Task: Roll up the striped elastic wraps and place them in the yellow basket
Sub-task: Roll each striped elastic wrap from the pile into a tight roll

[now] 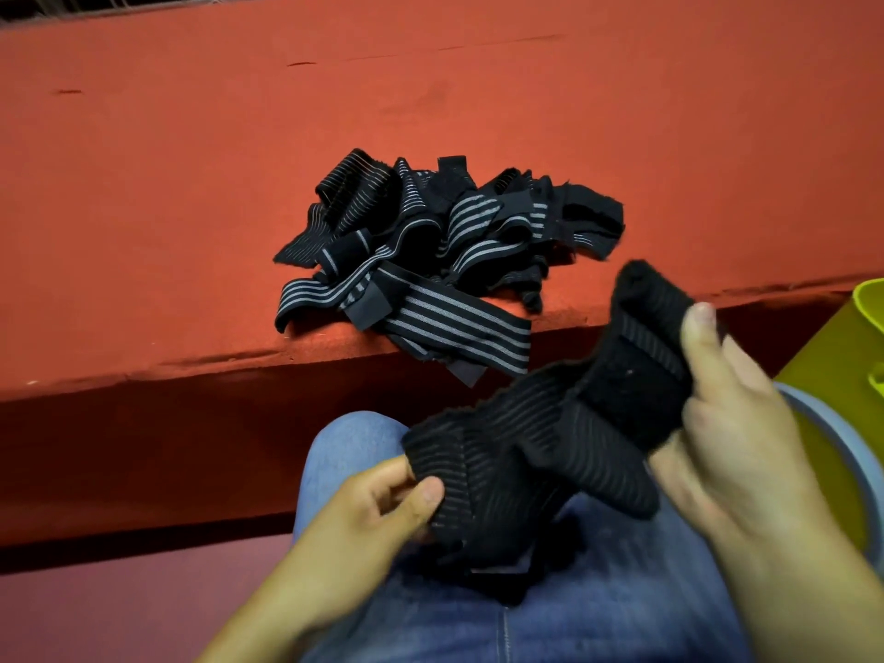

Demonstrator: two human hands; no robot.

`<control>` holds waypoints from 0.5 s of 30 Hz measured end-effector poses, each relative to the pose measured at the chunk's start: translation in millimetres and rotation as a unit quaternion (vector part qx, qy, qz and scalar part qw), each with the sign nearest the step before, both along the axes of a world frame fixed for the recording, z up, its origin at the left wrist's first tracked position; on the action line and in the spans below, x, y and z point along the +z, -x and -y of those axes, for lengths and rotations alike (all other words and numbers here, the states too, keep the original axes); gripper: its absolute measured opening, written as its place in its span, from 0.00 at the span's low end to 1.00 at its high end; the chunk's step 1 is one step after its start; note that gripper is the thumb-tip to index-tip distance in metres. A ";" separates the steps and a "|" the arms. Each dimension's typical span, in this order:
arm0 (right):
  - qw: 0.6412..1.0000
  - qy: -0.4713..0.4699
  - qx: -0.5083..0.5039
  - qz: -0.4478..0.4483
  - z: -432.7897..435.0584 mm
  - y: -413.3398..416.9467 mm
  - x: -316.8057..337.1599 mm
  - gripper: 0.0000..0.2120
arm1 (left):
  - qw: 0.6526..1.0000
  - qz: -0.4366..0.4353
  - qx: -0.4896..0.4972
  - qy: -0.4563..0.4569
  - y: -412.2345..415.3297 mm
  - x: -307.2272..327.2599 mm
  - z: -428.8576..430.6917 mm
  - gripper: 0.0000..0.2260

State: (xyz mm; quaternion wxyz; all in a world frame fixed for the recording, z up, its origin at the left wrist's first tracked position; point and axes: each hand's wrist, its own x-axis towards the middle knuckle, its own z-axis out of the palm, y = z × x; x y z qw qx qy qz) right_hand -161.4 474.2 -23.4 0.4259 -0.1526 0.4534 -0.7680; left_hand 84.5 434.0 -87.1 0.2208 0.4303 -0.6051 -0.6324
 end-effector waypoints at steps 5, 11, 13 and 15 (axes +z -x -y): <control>0.995 0.030 0.090 0.025 -7.2 -14.7 -0.3 0.19 | 0.982 -0.091 0.033 -0.161 11.9 1.3 6.2 0.20; 0.984 0.049 0.161 0.057 -10.1 -23.9 10.3 0.20 | 0.996 -0.025 0.075 -0.050 41.5 0.6 6.8 0.26; 0.979 0.056 0.183 0.071 -10.9 -29.3 13.5 0.20 | 0.997 -0.019 0.073 0.000 47.4 0.0 6.9 0.31; 0.976 0.061 0.195 0.080 -11.5 -34.1 15.5 0.20 | 0.995 -0.010 0.071 0.070 53.3 3.9 5.0 0.29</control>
